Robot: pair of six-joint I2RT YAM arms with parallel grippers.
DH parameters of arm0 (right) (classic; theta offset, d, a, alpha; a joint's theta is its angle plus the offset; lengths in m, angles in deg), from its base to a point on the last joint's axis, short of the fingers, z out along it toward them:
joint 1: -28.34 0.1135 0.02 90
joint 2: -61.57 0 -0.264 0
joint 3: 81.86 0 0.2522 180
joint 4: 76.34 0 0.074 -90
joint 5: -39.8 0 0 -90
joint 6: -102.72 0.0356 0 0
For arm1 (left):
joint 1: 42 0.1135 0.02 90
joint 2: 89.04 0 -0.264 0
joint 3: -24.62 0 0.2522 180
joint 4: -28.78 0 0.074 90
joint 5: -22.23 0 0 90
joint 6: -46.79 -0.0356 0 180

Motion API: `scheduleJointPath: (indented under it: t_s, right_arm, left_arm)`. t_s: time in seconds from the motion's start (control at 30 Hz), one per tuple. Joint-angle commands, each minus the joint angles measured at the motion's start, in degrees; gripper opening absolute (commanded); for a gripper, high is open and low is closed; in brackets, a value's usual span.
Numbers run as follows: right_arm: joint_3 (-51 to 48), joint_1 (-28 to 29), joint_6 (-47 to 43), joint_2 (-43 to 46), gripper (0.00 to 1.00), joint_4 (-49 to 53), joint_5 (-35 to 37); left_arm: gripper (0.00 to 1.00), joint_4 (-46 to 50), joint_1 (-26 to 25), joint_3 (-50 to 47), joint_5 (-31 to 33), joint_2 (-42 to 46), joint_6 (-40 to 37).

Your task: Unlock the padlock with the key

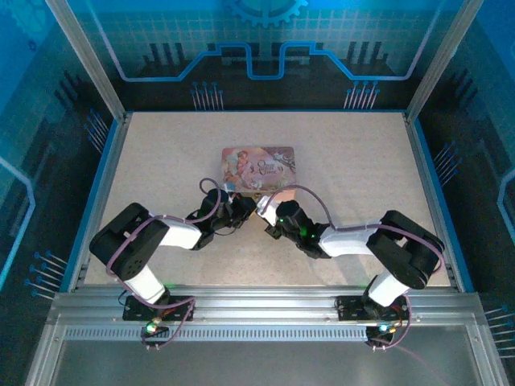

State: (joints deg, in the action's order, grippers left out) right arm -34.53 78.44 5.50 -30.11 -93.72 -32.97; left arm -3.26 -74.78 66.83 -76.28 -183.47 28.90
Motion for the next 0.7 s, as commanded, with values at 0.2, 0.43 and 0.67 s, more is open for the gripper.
scheduleJointPath:
  t_s: [0.2,0.43,0.67]
  right_arm:
    - [-1.6,-2.9,8.8,-2.9,0.00,-12.6,-4.9]
    - [-1.9,-2.4,3.8,-2.4,0.00,-10.9,-3.1]
    - [-4.9,2.1,-4.1,-4.4,0.28,-17.4,2.7]
  left_arm:
    - [0.04,-3.1,-0.8,0.5,-3.9,-0.6,1.2]
    - [0.04,-2.2,-0.8,0.8,-3.5,-0.3,0.5]
    - [0.04,-0.5,-0.5,0.8,-3.1,0.9,0.0]
